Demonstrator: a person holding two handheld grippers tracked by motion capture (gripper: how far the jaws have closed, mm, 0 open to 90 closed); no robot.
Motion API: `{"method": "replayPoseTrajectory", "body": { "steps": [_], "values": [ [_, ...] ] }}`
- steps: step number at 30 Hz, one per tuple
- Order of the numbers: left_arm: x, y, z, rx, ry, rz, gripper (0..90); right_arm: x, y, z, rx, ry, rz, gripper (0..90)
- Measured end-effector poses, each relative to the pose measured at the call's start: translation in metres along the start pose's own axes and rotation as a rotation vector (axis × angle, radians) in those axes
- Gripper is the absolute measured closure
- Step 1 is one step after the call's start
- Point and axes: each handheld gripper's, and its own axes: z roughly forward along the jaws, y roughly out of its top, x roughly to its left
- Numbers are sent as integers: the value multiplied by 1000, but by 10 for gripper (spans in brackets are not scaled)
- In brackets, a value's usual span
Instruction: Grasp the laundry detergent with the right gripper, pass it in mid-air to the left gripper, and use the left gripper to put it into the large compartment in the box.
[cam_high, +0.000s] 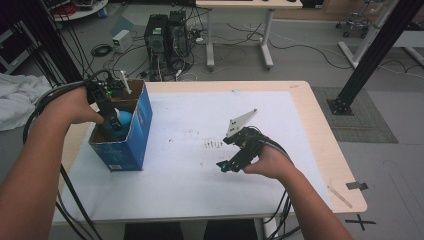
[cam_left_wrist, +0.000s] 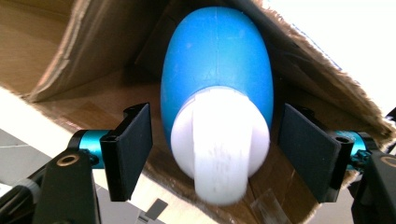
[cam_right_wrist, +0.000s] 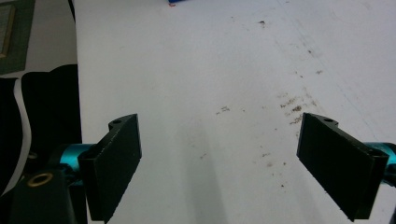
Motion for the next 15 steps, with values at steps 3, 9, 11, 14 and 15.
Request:
{"method": "replayPoseTrajectory", "body": {
  "steps": [3, 9, 11, 14, 15],
  "values": [
    [-1, -1, -5, -6, 4, -6, 242, 0, 0, -1, 3, 1, -1, 130],
    [-3, -3, -19, -22, 8, -7, 219, 0, 4, -4, 4, -2, -14, 130],
    [-5, -5, -25, -28, 13, -6, 218, 0, 5, -7, 7, -4, -10, 130],
    [-8, -6, -34, -27, 24, 10, 208, 0, 8, -11, 11, -8, -14, 130],
    [-9, -6, -37, -32, 24, 11, 205, -1, 9, -12, 9, -9, -18, 130]
  ]
}}
